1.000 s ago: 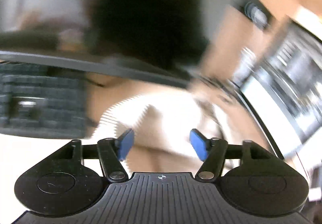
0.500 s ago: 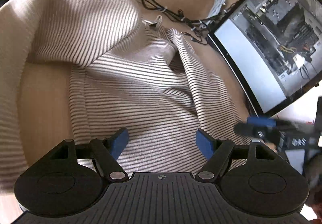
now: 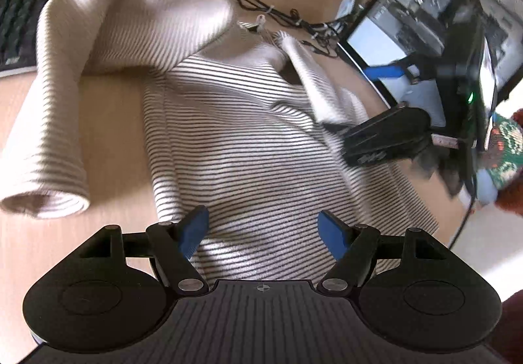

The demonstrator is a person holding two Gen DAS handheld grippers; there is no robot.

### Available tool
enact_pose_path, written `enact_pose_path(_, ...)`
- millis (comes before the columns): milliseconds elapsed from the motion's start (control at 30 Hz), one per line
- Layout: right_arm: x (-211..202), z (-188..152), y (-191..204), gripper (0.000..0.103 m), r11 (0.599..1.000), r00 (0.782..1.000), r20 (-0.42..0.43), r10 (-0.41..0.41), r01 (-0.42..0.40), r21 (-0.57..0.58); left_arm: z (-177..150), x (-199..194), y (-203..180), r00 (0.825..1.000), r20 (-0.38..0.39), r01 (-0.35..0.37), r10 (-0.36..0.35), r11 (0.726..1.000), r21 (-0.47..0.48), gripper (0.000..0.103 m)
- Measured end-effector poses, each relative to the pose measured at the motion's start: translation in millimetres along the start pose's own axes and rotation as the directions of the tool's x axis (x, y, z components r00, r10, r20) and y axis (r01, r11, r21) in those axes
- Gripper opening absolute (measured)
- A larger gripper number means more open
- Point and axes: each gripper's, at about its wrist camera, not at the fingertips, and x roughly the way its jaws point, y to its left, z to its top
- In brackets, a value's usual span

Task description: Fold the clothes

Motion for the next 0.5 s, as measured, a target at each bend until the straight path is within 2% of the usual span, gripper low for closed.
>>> enact_pose_path(100, -5, 6, -18, 0.1, 0.997, 0.996, 0.042, -0.078, 0.079, -0.022, 4, 3, -1, 1.0, -0.008, 0.0, 0.0, 1.0, -0.021, 0.08)
enact_pose_path(167, -8, 10, -29, 0.1, 0.991, 0.989, 0.07, -0.13, 0.133, -0.036, 6, 5, -1, 1.0, -0.013, 0.0, -0.001, 0.999, -0.035, 0.085)
enact_pose_path(333, -16, 20, -59, 0.1, 0.962, 0.956, 0.144, -0.254, 0.265, -0.061, 19, 8, 1, 1.0, -0.018, 0.004, -0.006, 0.996, -0.093, 0.086)
enact_pose_path(367, -17, 21, -62, 0.1, 0.962, 0.955, 0.151, -0.255, 0.266, -0.058, 23, 8, 1, 1.0, -0.004, 0.012, -0.012, 0.994, -0.105, 0.087)
enact_pose_path(500, -17, 15, -63, 0.1, 0.996, 0.989, 0.122, -0.086, 0.086, 0.008, 40, 20, -1, 0.999, 0.034, 0.008, -0.004, 0.995, -0.103, 0.087)
